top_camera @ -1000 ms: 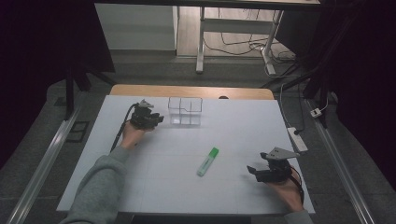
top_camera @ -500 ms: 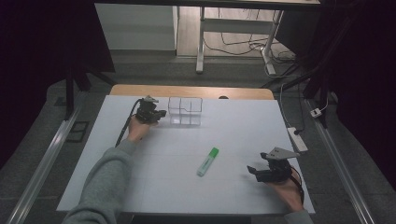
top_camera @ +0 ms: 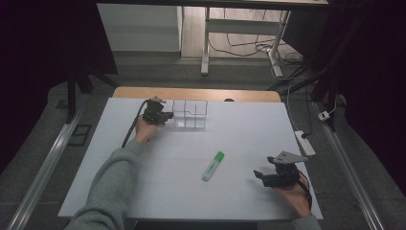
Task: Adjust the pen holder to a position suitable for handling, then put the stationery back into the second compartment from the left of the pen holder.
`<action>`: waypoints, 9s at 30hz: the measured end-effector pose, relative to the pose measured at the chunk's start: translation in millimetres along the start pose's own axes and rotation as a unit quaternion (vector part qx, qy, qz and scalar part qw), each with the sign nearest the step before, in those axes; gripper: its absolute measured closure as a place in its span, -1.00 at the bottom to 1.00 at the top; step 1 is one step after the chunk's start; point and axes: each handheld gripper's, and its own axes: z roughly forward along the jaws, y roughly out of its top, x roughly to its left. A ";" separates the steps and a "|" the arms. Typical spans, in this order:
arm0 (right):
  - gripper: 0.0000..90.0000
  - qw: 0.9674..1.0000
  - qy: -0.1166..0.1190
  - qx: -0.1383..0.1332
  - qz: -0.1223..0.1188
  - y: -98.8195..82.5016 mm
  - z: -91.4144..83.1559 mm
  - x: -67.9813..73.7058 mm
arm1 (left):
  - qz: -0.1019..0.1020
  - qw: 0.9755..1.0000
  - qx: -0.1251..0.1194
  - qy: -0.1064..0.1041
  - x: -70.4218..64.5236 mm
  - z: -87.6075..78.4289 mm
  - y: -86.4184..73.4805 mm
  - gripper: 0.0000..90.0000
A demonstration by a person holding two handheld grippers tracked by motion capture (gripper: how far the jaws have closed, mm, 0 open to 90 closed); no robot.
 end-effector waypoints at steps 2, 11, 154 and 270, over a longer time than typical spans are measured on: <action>-0.56 1.000 0.000 0.000 0.001 0.0 0.2 0.0 | 0.001 1.000 0.001 0.000 0.3 0.2 0.7 0.97; -0.55 1.000 0.000 0.000 0.001 0.0 1.2 0.1 | -0.003 1.000 0.002 -0.002 -1.4 2.9 2.6 0.98; 1.00 0.992 0.092 0.090 0.005 92.6 100.1 1.8 | 0.055 0.998 0.013 -0.002 -74.9 -145.1 -143.2 -0.33; -0.18 0.999 0.040 -0.009 0.021 17.0 7.7 5.8 | 0.155 0.978 0.112 -0.082 -169.8 -77.7 -77.3 -0.43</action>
